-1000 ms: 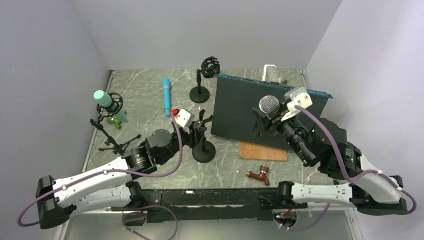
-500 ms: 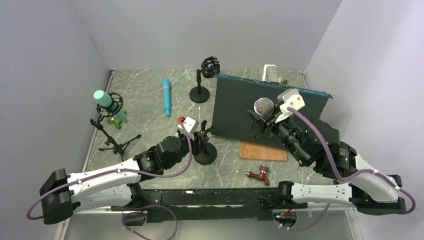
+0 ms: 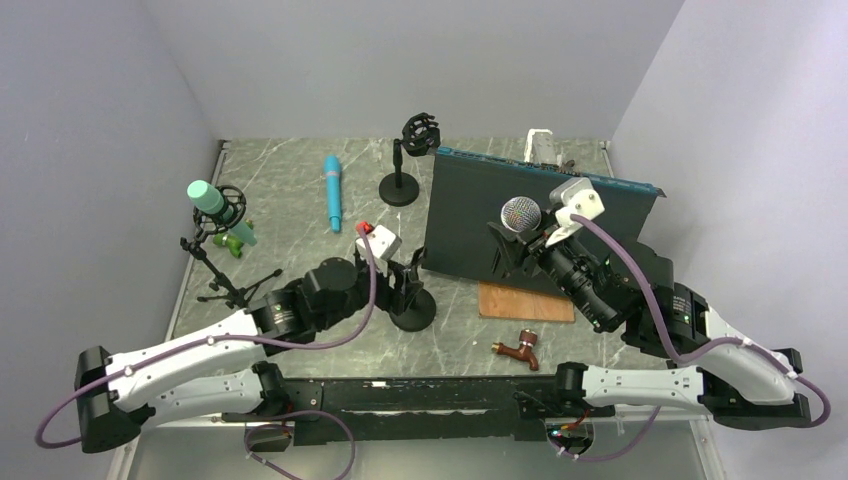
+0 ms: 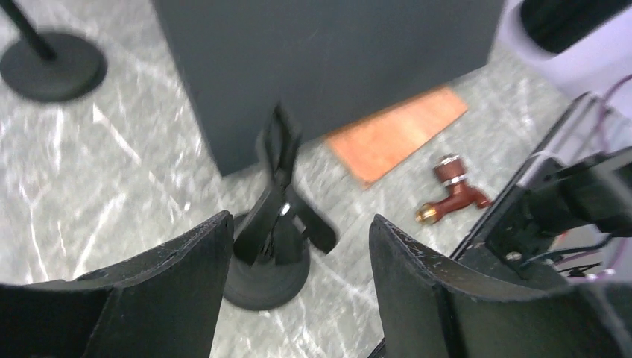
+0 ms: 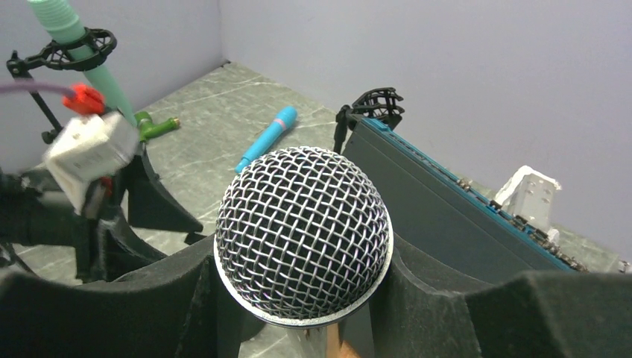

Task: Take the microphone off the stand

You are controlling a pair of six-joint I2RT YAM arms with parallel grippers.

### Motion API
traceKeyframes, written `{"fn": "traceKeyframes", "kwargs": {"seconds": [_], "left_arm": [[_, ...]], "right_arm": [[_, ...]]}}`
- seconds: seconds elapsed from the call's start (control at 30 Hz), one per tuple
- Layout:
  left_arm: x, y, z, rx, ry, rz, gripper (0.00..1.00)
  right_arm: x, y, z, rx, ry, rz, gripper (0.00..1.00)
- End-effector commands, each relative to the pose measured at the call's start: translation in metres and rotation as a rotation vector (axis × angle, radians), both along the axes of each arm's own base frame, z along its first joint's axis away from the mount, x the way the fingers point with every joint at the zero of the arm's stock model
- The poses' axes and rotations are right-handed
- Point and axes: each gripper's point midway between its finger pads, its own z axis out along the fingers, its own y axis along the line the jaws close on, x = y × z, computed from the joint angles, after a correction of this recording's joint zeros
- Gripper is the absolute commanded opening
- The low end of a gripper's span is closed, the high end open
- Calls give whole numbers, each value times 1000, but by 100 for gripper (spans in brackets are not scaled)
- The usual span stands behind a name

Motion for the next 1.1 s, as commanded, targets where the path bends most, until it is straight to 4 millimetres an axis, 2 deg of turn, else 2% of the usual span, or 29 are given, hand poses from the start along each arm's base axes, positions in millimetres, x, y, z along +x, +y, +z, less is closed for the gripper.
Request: {"fn": "traceKeyframes", "kwargs": {"seconds": [0.0, 0.03, 0.1, 0.13, 0.2, 0.33, 0.5, 0.77, 0.93, 1.03, 1.07], "left_arm": [[-22, -13, 102, -137, -198, -198, 71], [-29, -17, 121, -161, -241, -254, 73], [-44, -29, 144, -188, -308, -373, 75], [-55, -37, 151, -198, -338, -462, 76], [-63, -51, 162, -220, -393, -546, 78], [-71, -71, 173, -260, -452, -644, 81], [-74, -93, 184, -264, -503, -732, 82], [-70, -112, 192, -319, -448, -768, 80], [-59, -110, 193, -339, -387, -745, 74], [-53, -109, 189, -338, -351, -746, 59], [-52, -108, 188, -340, -339, -749, 48]], "right_arm": [[-4, 16, 10, 72, 1, 53, 0], [-5, 18, 11, 81, 4, 63, 0], [-8, 23, 14, 110, 10, 92, 0], [-11, 26, 16, 131, 14, 111, 0], [-16, 33, 22, 173, 18, 158, 0], [-28, 42, 34, 257, 36, 237, 0], [-34, 47, 41, 306, 53, 279, 0], [-35, 53, 33, 308, 76, 293, 0], [-37, 55, 29, 305, 71, 308, 0], [-40, 56, 30, 308, 63, 327, 0], [-40, 56, 30, 309, 62, 328, 0]]}}
